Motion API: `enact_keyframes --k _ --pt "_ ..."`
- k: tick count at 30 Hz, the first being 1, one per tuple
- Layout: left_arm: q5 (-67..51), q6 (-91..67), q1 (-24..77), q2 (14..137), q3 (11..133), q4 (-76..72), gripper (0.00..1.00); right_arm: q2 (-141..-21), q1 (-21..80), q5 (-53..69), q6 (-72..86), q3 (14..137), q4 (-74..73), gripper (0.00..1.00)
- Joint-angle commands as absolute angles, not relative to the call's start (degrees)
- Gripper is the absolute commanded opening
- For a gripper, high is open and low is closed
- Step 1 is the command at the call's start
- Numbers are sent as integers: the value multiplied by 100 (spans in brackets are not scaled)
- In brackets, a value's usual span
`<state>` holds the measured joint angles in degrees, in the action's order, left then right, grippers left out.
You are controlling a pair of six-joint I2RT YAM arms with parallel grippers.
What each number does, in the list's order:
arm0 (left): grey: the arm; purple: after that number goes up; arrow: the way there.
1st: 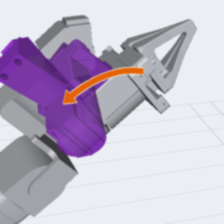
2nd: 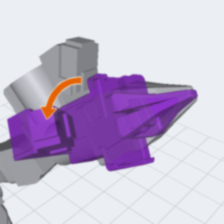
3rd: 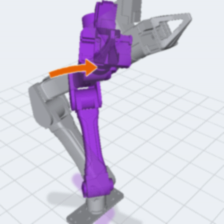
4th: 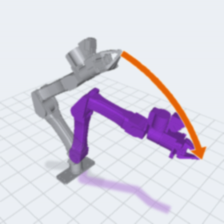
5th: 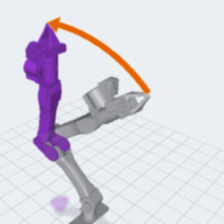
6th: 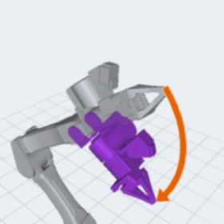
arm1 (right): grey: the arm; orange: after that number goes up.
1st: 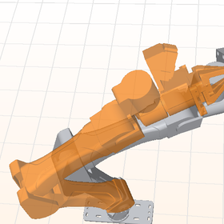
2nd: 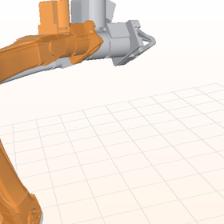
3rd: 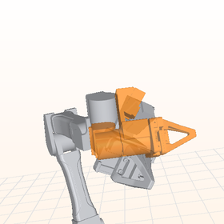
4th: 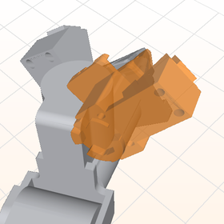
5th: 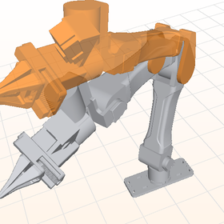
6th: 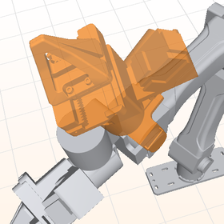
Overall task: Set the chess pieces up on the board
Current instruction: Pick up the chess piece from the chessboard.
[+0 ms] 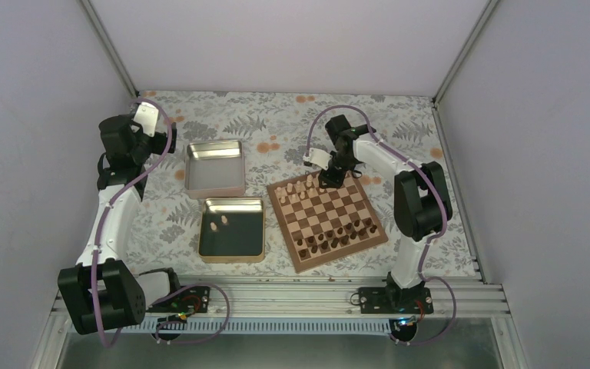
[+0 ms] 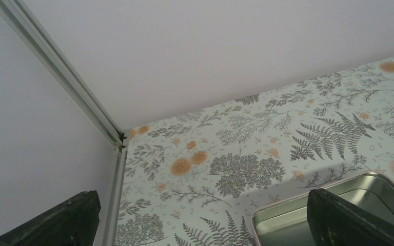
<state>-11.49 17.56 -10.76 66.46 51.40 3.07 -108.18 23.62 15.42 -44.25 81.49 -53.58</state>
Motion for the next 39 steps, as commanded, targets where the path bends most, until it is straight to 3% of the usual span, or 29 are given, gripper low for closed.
enact_keyframes --k 1,19,28,39 --pt "-1270 1819 -1107 6556 5098 215 100 -10900 2410 1418 -4348 8120 -5307 29" --pt "-1277 1811 -1110 6537 5095 219 100 -10977 2424 1509 -4355 8024 -5208 29" --pt "-1275 1811 -1116 6550 5096 226 100 -10928 2426 1512 -4336 8010 -5259 11" --pt "-1288 1802 -1116 6547 5112 244 100 -10422 2434 1753 -4318 8049 -5775 7"
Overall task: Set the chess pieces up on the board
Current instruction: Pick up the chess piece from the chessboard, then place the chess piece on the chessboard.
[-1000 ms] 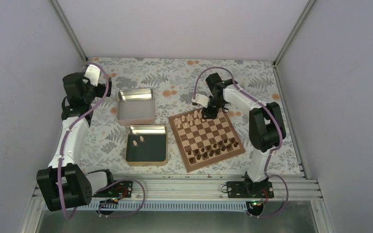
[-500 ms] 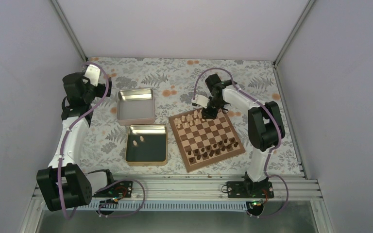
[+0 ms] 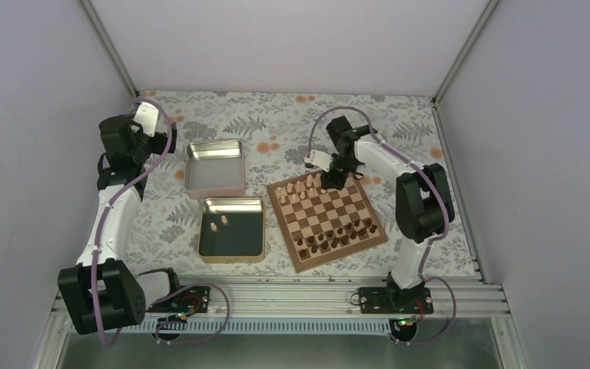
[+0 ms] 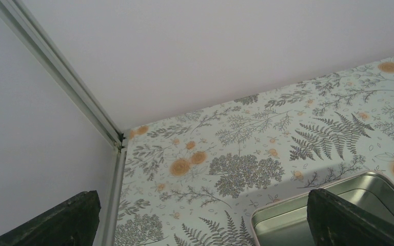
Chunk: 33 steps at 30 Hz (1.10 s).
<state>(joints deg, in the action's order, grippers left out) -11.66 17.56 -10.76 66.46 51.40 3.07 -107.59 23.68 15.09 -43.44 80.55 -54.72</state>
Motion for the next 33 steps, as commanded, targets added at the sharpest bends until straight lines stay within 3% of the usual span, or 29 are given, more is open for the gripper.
enact_keyframes --k 1,12,20,33 --pt "-1284 1802 -1116 6542 5115 246 100 -10385 2449 1785 -4319 8080 -5853 7" --pt "-1257 1784 -1116 6482 5133 255 100 -10255 3808 2025 -4050 9363 -6585 6" --pt "-1222 1780 -1132 6451 5142 264 100 -10895 4882 1989 -4007 10454 -7018 7" --pt "-1203 1787 -1143 6459 5131 247 100 -11908 5660 1859 -4070 11509 -6792 8"
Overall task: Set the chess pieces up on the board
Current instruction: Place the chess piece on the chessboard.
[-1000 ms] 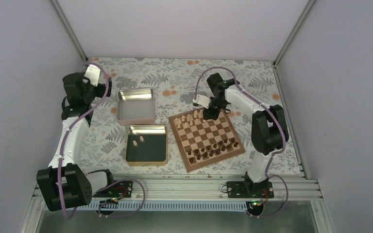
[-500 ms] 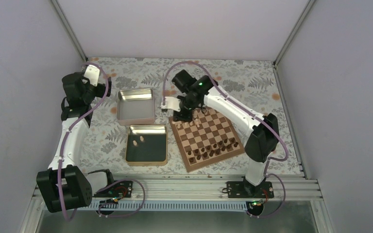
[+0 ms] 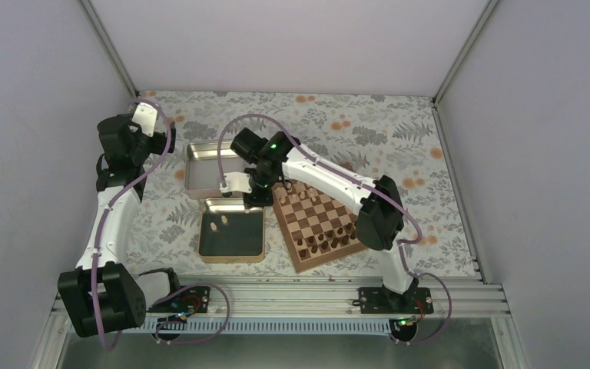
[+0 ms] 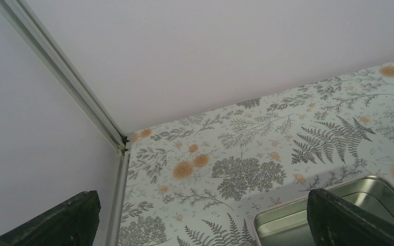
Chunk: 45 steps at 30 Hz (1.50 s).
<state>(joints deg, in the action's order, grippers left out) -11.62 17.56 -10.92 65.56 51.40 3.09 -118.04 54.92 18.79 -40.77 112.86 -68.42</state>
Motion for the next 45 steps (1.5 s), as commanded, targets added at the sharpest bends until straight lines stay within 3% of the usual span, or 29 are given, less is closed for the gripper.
enact_keyframes --k 1,13,19,32,39,45 --pt "-1204 1784 -1143 6463 5128 245 100 -11954 5691 1848 -4074 11505 -6772 8" --pt "-1208 1784 -1146 6443 5133 264 100 -12538 6020 1272 -3903 11446 -6554 8" --pt "-1221 1789 -1151 6464 5131 259 100 -12034 5687 1076 -3837 11018 -6322 8" --pt "-1235 1789 -1151 6509 5142 250 100 -9983 3079 1140 -3932 8807 -5937 10" --pt "-1248 1784 -1151 6510 5134 237 100 -9705 1647 1252 -4222 8095 -5723 10" --pt "-1275 1785 -1151 6524 5125 236 100 -9790 1168 1072 -4301 7685 -5496 11"
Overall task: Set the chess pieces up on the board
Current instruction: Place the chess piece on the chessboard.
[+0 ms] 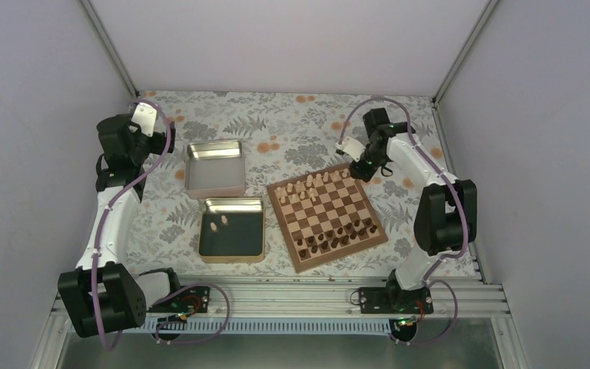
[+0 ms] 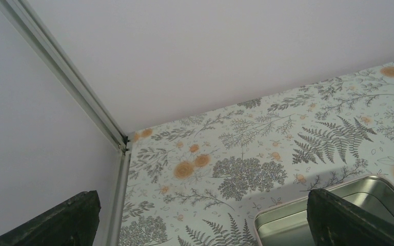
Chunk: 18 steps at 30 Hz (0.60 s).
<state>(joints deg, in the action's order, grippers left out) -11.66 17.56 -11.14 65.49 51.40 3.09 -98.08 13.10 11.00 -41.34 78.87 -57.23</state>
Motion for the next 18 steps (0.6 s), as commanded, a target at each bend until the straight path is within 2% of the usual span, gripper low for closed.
enact_keyframes --k 1,18 --pt "-1276 1784 -1151 6530 5124 237 100 -9829 1124 1044 -4305 7649 -5451 11" --pt "-1265 1798 -1151 6554 5124 233 100 -10391 934 1430 -4361 7857 -5226 10"
